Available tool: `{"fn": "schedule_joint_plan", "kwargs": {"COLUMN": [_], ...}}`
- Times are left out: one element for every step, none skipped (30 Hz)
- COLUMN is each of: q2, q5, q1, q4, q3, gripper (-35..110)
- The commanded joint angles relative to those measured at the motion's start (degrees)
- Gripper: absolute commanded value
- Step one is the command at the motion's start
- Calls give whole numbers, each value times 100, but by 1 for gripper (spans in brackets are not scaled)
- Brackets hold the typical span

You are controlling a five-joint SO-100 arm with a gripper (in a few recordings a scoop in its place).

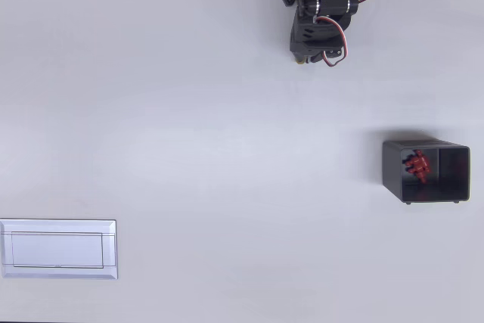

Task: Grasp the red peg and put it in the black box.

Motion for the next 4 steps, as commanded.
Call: {"fn": "schedule_joint_plan", "kwargs": {"q2": [-132,-132,-132,-132], "q5": [-26,-26,-26,-26], "q1": [-35,-35,-35,-35], "q4": [185,185,185,185], "q3": [62,62,62,62], "gripper": [1,1,1,1]}}
